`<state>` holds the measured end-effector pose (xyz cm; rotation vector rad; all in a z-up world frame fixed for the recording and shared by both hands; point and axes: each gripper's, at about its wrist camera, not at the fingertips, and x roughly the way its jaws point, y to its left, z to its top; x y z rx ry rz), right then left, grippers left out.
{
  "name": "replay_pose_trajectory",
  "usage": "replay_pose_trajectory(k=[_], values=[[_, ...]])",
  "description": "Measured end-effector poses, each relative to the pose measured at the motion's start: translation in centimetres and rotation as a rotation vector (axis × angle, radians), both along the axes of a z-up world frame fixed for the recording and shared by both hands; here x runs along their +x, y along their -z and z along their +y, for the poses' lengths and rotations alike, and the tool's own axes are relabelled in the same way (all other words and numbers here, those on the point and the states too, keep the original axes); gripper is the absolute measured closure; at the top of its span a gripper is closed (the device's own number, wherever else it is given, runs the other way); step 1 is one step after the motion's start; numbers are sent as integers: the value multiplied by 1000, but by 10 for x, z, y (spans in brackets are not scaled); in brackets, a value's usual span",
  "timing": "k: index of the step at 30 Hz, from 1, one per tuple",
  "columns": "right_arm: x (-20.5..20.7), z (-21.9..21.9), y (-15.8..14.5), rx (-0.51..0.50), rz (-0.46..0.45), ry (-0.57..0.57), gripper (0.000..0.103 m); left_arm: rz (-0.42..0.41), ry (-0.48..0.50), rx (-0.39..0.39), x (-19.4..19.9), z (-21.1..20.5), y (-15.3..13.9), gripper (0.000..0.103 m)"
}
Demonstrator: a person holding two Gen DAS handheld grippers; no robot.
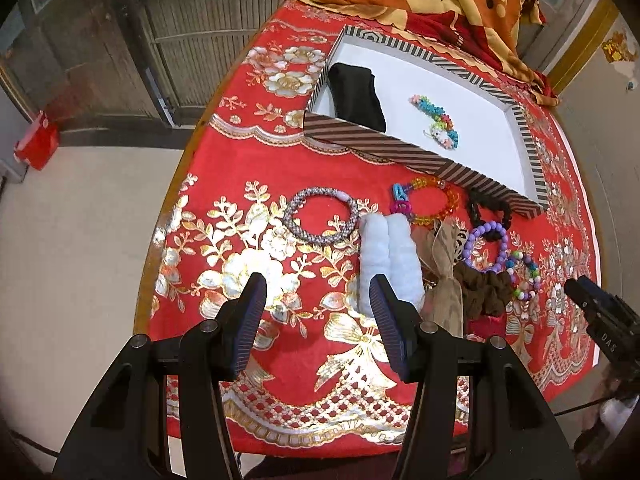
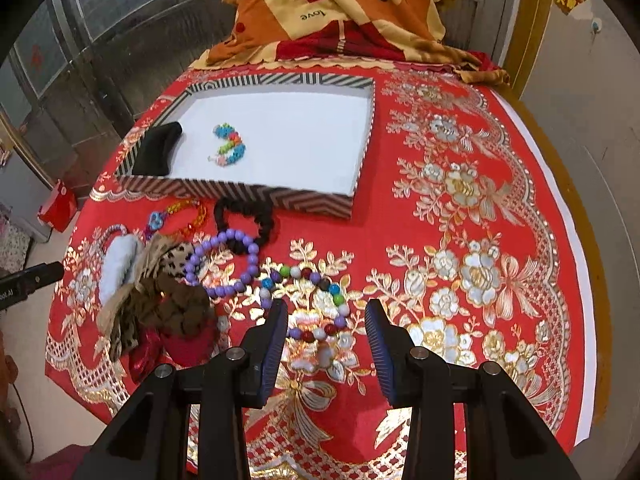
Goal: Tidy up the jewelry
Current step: 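Grasp the white fluffy scrunchie with the left tool while the right tool grasps the leopard bow clip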
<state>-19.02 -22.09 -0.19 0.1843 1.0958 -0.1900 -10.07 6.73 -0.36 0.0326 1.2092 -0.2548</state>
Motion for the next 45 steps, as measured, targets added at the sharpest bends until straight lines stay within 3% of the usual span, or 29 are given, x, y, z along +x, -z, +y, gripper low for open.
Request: replay_pose_trajectory(k=[19, 27, 38, 45], values=[[-6, 0, 19, 38, 44, -27, 65, 56, 126, -24, -12, -45, 7, 50], [5, -3, 26, 71, 48, -35, 65, 88, 90, -22, 0, -39, 16, 50], [29, 36, 16, 183, 13, -175, 64, 160, 51, -74, 13, -35, 29, 50], [52, 60, 29, 207, 38, -257, 64, 163, 29, -76, 20, -31, 30, 50]])
